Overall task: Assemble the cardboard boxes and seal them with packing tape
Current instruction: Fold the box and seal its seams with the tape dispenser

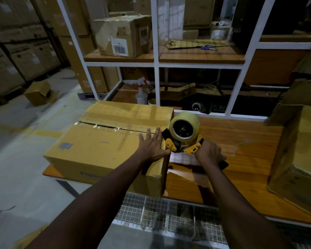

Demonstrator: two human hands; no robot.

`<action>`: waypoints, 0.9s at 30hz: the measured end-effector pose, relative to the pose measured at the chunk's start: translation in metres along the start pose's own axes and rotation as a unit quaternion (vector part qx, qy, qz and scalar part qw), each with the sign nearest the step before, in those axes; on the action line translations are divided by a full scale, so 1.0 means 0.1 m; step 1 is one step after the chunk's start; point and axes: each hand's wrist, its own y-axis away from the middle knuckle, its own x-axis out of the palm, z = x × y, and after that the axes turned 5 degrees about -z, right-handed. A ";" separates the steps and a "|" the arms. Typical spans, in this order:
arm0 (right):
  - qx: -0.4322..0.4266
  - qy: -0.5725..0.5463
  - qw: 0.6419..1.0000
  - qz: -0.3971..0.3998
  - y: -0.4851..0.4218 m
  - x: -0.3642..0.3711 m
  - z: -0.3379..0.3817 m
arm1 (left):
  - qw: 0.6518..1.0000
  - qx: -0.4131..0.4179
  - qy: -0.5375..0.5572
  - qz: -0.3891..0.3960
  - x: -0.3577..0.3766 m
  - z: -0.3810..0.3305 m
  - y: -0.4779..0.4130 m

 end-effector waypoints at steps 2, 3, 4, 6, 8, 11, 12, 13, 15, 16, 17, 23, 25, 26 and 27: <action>0.011 0.001 1.000 0.019 0.02 0.02 0.01 | 1.000 -0.004 -0.001 0.005 -0.01 0.00 0.00; 0.020 -0.006 1.000 0.020 0.04 0.01 0.01 | 1.000 -0.004 -0.003 0.004 0.00 0.00 0.00; 0.033 -0.019 0.999 0.024 0.04 0.02 0.03 | 1.000 -0.005 -0.005 0.002 0.00 0.00 0.01; 0.052 -0.042 0.997 0.048 0.07 0.05 0.02 | 1.000 -0.008 -0.003 0.005 0.00 0.00 0.01; 0.063 -0.061 0.992 0.094 0.07 0.24 -0.03 | 1.000 -0.008 0.000 0.006 0.01 0.01 0.03; 0.086 -0.111 0.984 0.109 0.17 0.55 -0.19 | 1.000 -0.015 0.002 0.004 0.02 0.03 0.03; 0.092 -0.117 0.984 0.102 0.16 0.58 -0.22 | 1.000 -0.016 0.000 0.000 0.01 0.03 0.03; 0.093 -0.119 0.985 0.085 0.16 0.57 -0.23 | 1.000 -0.015 -0.004 -0.004 0.01 0.03 0.04; 0.080 -0.107 0.990 0.054 0.07 0.48 -0.24 | 1.000 -0.015 -0.011 -0.015 0.00 0.02 0.06; 0.070 -0.095 0.992 0.039 -0.03 0.50 -0.29 | 1.000 -0.014 -0.016 -0.021 -0.02 0.02 0.06; 0.058 -0.090 0.994 0.018 -0.14 0.51 -0.33 | 0.999 -0.011 -0.027 -0.026 -0.03 0.01 0.07; 0.058 -0.106 0.987 -0.105 -0.11 0.00 -0.36 | 0.986 0.022 -0.160 -0.033 -0.22 -0.10 0.04; 0.061 -0.112 0.984 -0.124 -0.12 -0.11 -0.34 | 0.979 0.033 -0.197 -0.025 -0.26 -0.16 0.02; 0.056 -0.112 0.983 -0.134 -0.13 -0.16 -0.33 | 0.977 0.035 -0.210 -0.017 -0.28 -0.18 0.01; 0.050 -0.113 0.983 -0.138 -0.14 -0.19 -0.32 | 0.976 0.035 -0.215 -0.009 -0.29 -0.20 0.00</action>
